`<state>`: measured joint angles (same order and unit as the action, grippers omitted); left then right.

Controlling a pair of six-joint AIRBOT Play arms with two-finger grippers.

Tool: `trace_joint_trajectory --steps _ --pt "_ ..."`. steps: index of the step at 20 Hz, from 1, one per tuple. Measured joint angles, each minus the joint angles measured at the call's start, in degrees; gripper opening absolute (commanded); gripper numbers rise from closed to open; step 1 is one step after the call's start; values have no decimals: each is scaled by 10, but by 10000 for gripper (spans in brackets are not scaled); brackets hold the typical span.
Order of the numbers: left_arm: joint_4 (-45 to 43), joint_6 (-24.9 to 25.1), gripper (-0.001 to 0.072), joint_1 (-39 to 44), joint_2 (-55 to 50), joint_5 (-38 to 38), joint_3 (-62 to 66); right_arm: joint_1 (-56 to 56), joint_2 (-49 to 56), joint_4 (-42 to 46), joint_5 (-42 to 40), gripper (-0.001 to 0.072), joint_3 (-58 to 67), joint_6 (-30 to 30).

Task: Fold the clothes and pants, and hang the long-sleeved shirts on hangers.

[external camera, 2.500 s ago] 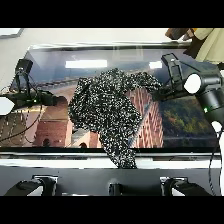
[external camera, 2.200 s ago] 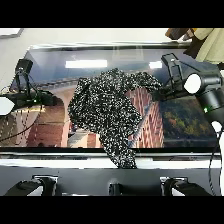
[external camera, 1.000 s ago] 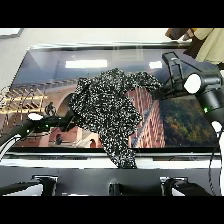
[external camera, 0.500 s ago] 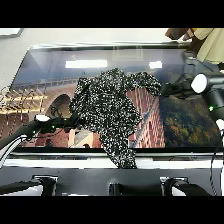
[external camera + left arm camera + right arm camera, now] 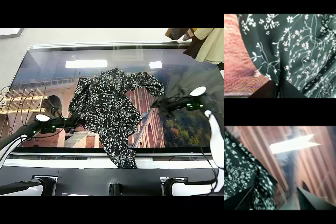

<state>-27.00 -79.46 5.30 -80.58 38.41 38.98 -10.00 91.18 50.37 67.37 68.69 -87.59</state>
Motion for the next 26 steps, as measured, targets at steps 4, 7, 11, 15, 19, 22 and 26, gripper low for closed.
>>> trace_joint_trajectory --steps 4,7,11,15,19,22,26 --pt "0 0 20 0 0 0 0 47 59 -51 -25 617 -3 45" --pt "0 0 18 0 0 1 0 77 79 -71 -30 254 -3 61" --pt "-8 0 16 0 6 3 18 96 78 -68 -31 23 5 69" --pt "-99 -45 16 0 27 33 139 97 7 -67 -20 23 88 58" --pt "-232 -96 16 0 53 101 377 96 -89 -35 -18 22 246 19" --pt "-294 -113 17 0 82 141 560 95 -173 19 -30 23 375 -14" --pt "-335 -121 17 0 148 161 715 95 -303 116 -62 23 467 -51"
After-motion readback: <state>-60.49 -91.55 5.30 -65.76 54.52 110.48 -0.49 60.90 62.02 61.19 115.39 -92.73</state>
